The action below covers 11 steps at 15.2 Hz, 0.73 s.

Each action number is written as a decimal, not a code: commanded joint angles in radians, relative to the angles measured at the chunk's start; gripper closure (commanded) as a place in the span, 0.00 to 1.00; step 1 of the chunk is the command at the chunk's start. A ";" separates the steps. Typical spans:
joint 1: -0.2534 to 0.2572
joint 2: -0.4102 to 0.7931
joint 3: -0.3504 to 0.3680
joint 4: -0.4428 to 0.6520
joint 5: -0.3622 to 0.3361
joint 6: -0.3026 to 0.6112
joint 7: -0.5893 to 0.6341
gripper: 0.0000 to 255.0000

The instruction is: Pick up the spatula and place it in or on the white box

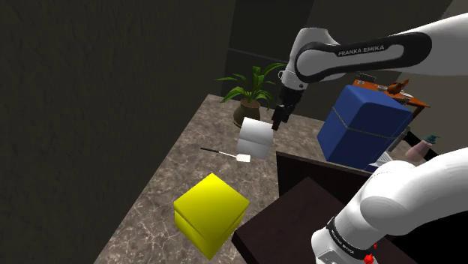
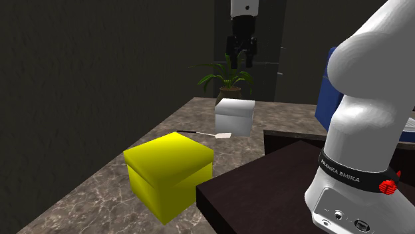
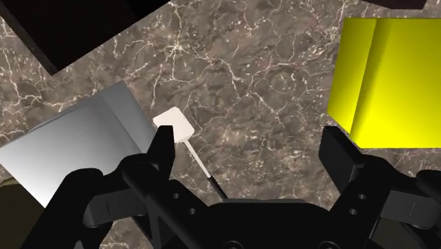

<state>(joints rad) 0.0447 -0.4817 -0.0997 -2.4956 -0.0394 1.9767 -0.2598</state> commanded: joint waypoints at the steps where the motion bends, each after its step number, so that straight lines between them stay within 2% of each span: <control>1: 0.007 0.066 -0.014 -0.005 -0.001 0.080 -0.040 0.00; 6: 0.024 0.250 -0.047 0.023 0.015 0.252 -0.148 0.00; 11: 0.039 0.450 -0.064 0.089 0.060 0.397 -0.267 0.00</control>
<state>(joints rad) 0.0803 -0.0759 -0.1621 -2.4176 0.0092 2.3364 -0.5012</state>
